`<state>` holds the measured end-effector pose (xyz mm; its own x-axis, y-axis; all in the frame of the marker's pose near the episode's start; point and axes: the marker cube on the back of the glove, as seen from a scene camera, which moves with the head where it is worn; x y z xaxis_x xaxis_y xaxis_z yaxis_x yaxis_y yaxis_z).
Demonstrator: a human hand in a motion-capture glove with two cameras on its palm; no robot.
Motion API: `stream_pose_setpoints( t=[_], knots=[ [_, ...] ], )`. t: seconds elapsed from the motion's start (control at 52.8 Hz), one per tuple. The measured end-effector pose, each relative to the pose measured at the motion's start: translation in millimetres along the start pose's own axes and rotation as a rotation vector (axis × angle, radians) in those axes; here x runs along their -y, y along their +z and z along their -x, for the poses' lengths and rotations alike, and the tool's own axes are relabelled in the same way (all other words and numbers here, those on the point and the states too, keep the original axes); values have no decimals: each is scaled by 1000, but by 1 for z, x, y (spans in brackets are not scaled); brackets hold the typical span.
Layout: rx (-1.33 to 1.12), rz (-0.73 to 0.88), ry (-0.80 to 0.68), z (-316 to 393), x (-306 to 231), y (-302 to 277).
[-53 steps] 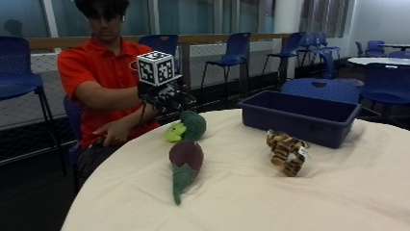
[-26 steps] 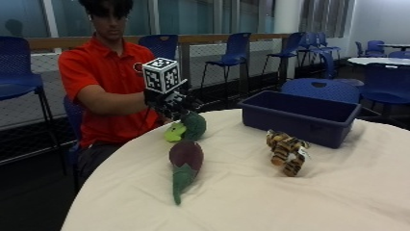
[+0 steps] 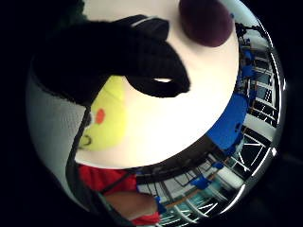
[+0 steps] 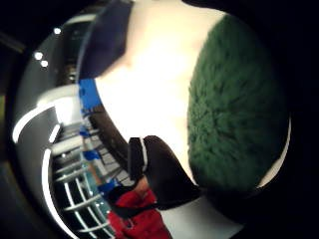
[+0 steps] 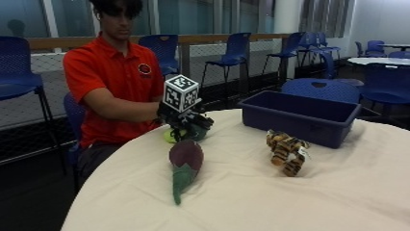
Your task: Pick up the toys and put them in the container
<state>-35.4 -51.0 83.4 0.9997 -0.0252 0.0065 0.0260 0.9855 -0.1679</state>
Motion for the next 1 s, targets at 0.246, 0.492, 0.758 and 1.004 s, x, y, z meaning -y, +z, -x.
stream_pose_setpoints(
  t=[0.246,0.492,0.758,1.004],
  knots=[
    [-98,-69,25,2,4,21],
    [-106,-181,22,4,7,7],
    [-73,-236,-44,19,-5,-63],
    [-124,-294,-77,69,44,-145]
  ],
)
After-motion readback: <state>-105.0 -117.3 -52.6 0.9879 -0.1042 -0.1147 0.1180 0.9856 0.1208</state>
